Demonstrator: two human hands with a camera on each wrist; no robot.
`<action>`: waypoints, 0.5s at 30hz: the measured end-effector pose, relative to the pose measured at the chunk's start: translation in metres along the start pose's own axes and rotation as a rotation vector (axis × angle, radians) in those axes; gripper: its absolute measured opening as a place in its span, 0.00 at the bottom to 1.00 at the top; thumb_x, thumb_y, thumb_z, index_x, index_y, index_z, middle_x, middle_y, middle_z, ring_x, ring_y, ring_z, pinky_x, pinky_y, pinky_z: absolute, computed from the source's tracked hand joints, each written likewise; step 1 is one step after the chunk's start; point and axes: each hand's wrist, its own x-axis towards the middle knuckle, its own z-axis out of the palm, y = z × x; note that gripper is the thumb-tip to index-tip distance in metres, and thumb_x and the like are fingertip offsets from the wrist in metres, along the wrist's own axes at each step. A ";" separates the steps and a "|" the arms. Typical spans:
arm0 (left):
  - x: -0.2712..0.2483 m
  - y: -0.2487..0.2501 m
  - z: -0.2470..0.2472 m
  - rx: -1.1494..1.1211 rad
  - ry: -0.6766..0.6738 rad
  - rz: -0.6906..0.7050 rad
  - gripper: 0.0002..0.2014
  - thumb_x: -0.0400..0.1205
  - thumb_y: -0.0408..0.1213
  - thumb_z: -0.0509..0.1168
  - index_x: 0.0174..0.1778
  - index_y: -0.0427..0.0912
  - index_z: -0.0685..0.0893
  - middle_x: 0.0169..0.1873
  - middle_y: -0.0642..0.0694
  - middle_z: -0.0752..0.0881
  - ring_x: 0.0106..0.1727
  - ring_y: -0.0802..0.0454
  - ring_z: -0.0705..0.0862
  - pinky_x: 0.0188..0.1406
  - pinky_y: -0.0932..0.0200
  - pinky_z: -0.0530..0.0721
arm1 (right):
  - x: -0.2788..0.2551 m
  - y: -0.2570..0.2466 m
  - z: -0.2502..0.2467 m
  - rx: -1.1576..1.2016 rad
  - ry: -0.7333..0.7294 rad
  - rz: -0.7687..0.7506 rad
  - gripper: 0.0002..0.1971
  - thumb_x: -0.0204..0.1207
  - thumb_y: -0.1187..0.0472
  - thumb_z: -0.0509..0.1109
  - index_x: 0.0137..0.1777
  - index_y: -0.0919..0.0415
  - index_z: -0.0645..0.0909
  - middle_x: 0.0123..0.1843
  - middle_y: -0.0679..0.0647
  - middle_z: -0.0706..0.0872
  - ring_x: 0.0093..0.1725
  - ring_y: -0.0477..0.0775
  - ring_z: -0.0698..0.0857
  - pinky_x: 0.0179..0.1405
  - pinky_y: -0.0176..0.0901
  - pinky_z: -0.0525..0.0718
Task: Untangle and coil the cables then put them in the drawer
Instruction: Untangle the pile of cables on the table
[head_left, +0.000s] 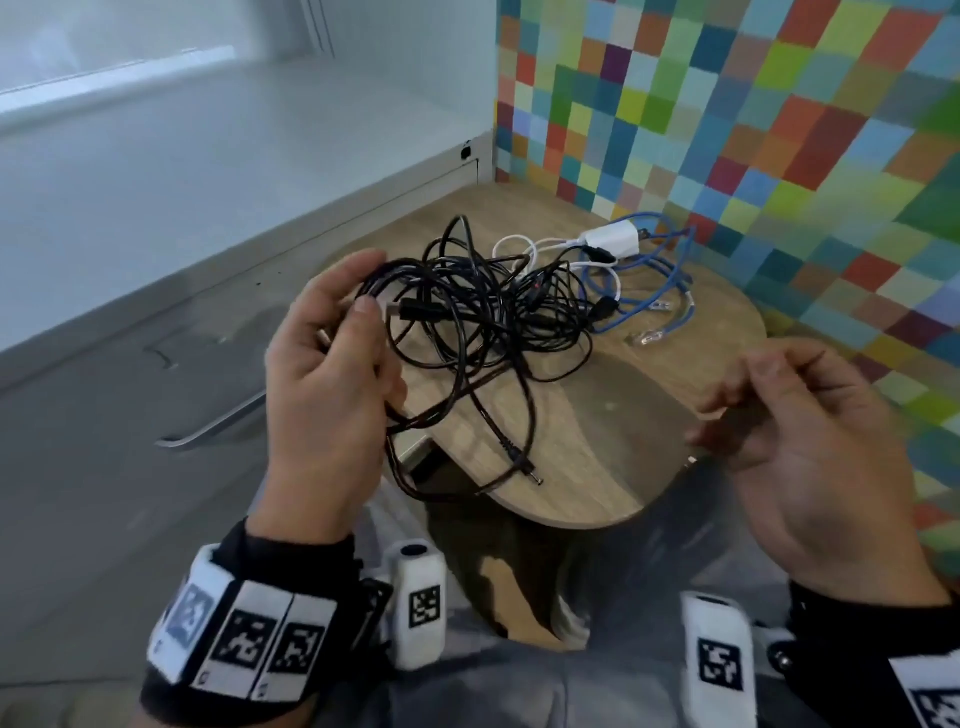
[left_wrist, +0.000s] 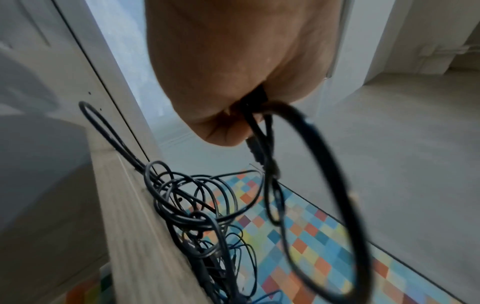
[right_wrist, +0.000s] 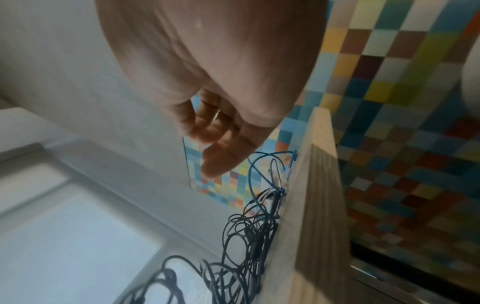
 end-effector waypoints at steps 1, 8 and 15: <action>-0.002 0.000 0.001 -0.011 -0.010 -0.004 0.15 0.91 0.28 0.58 0.66 0.46 0.86 0.28 0.50 0.72 0.25 0.51 0.67 0.23 0.56 0.70 | -0.002 0.000 0.002 -0.019 -0.045 -0.006 0.03 0.78 0.57 0.72 0.45 0.50 0.87 0.43 0.54 0.85 0.42 0.55 0.86 0.32 0.47 0.88; -0.022 -0.003 0.033 0.009 -0.205 0.033 0.15 0.89 0.28 0.58 0.67 0.45 0.84 0.35 0.46 0.81 0.24 0.48 0.74 0.21 0.55 0.75 | -0.004 0.009 0.065 -0.437 -0.335 -0.145 0.14 0.78 0.67 0.79 0.53 0.44 0.90 0.43 0.50 0.93 0.36 0.50 0.88 0.28 0.44 0.86; -0.012 0.005 0.017 -0.004 -0.269 0.023 0.09 0.76 0.25 0.67 0.47 0.44 0.82 0.34 0.47 0.82 0.22 0.47 0.73 0.26 0.53 0.76 | 0.000 0.007 0.076 -0.386 -0.349 -0.187 0.08 0.76 0.62 0.79 0.48 0.46 0.91 0.34 0.51 0.90 0.29 0.50 0.86 0.25 0.41 0.85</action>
